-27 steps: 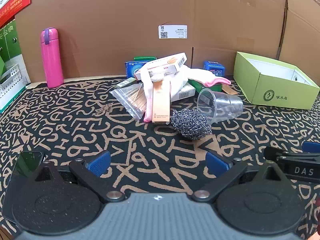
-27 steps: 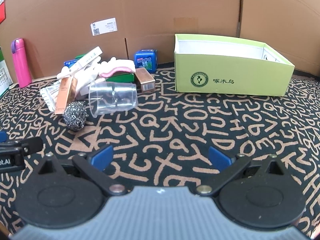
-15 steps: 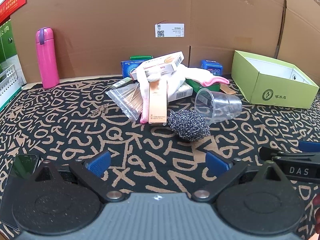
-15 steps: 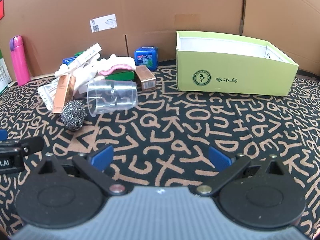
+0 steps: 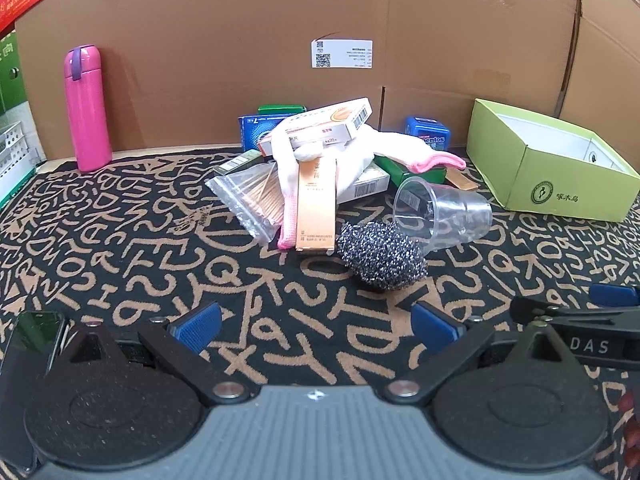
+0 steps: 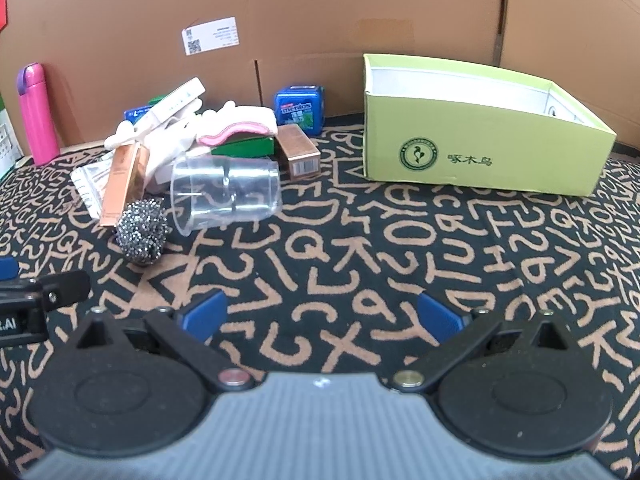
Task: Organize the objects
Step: 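Move both grippers toward the steel wool and clear plastic cup, then grasp the steel wool with the left gripper while the right grasps the clear cup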
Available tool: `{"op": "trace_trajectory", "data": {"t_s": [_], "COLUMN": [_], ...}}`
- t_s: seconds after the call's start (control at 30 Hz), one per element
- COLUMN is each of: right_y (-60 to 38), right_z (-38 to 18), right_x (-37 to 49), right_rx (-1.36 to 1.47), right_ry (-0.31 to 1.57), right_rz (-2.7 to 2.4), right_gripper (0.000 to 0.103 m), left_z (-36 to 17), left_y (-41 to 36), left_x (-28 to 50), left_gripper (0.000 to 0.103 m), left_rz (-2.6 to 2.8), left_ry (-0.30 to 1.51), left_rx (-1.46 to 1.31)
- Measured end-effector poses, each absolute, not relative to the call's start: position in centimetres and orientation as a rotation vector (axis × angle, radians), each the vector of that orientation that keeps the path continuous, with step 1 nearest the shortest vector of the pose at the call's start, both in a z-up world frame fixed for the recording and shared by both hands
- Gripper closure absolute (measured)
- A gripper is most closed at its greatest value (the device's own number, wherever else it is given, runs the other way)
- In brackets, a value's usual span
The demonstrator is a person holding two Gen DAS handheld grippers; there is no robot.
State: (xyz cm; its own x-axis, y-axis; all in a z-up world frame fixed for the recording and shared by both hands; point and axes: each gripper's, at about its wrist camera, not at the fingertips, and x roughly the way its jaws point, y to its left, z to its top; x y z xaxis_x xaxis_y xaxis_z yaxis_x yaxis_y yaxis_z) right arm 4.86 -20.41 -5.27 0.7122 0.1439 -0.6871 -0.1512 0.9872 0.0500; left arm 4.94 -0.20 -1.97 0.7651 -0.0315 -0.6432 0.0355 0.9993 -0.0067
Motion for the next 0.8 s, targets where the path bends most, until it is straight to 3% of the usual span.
{"op": "trace_trajectory", "data": {"t_s": [0.63,0.73,0.8], "right_y": [-15.9,-15.5,-15.5], "right_z": [-5.7,-5.8,-6.0], "right_x": [10.7,11.5,11.8], "right_rx": [-0.067,-0.039,-0.042], "right_ry": [0.673,0.648,0.635], "right_rz": [0.382,0.413,0.422], "right_gripper": [0.0,0.008,0.022], "left_z": [-1.1,-1.1,-1.2], "left_y": [2.0,1.8,1.3], "left_x": [6.8,7.4,7.8], "left_gripper": [0.0,0.001,0.004], "left_rz": [-0.068,-0.1,-0.139], "left_ry": [0.67,0.673,0.671], "left_rx": [-0.059,-0.066,-0.07]}}
